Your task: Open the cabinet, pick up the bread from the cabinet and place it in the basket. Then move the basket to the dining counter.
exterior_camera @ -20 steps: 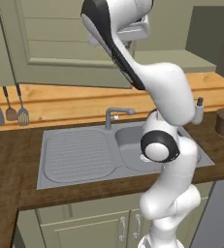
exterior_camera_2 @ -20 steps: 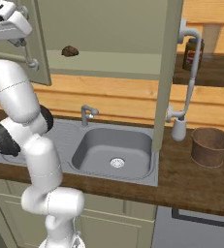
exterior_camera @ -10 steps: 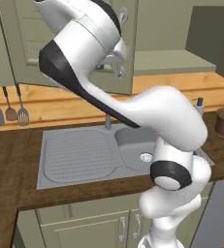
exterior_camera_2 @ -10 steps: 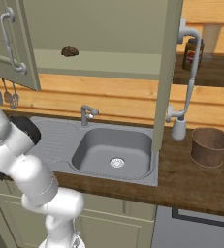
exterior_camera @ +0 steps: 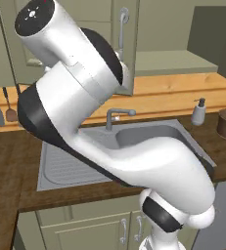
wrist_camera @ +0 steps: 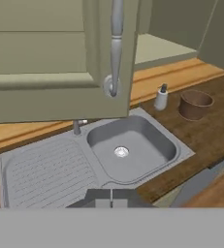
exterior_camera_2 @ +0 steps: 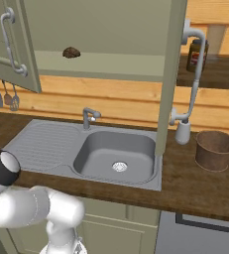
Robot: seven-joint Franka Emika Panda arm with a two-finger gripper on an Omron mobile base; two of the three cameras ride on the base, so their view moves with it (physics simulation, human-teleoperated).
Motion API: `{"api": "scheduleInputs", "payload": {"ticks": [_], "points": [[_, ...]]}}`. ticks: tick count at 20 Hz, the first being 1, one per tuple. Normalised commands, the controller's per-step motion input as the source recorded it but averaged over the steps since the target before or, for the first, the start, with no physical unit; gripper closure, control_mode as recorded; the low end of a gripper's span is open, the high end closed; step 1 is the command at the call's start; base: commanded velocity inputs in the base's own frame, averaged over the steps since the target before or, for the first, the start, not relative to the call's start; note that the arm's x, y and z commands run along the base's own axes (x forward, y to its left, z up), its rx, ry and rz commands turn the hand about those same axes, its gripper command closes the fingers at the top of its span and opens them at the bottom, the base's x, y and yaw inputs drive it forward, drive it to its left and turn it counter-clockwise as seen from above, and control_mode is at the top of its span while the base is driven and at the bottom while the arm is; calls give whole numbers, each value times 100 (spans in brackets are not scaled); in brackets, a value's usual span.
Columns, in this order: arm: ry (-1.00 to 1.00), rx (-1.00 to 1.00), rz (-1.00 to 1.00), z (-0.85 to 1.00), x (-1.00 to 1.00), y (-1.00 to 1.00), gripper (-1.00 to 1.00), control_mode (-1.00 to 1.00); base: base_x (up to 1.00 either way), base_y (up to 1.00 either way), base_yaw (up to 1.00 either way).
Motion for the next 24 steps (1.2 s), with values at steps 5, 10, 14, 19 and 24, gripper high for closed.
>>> {"api": "scheduleInputs", "payload": {"ticks": [5, 10, 14, 19, 24], "points": [[5, 14, -1, 29, -15, -100, 100, -100, 0, 0, 0], [3, 38, 9, -11, 2, -100, 100, -100, 0, 0, 0], [-6, 54, 7, -47, 39, -94, 100, -100, 0, 0, 0], [0, 58, 0, -30, 93, -48, -100, -100, 0, 0, 0], [-1, 39, 1, -7, 100, -36, -100, -100, 0, 0, 0]]}}
